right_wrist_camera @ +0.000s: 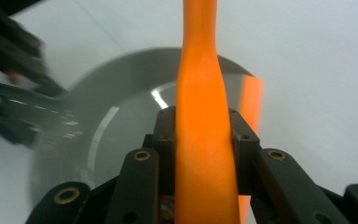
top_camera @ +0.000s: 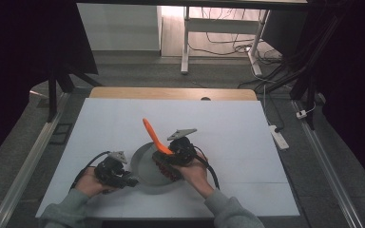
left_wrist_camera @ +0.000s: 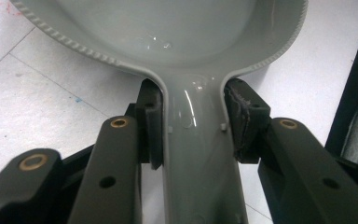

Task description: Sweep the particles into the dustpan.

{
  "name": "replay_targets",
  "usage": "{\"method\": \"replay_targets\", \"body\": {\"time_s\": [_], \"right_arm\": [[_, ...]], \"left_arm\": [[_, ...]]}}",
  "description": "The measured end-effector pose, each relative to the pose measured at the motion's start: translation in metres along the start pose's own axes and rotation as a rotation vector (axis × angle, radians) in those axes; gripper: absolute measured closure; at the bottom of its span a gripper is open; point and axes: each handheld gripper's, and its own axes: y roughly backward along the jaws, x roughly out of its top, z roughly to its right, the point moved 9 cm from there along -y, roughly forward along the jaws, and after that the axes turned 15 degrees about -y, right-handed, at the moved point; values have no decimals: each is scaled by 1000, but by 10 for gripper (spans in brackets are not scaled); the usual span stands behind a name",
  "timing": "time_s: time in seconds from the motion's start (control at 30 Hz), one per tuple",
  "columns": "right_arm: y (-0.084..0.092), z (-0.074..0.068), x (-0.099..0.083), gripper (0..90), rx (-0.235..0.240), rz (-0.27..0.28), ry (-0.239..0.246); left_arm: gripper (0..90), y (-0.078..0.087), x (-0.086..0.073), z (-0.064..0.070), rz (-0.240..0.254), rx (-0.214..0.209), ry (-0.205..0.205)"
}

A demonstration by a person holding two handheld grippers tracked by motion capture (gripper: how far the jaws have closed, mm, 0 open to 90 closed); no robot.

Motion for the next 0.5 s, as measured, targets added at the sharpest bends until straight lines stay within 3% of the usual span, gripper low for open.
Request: {"method": "replay_targets", "body": {"time_s": [0.07,0.17,0.3,0.5], "right_arm": [[4,-4,4,704,10,22,16],[18,3,15,703,-5,68,25],[34,25,21,704,-57,97,19],[44,52,16,704,-112,88,1]], "left_arm": [[617,-1,-1,0,3,-2,5],[616,-3,-2,0,4,-1,8],[617,-4,-3,0,12,4,18],[617,-6,-4,2,42,27,22]]}}
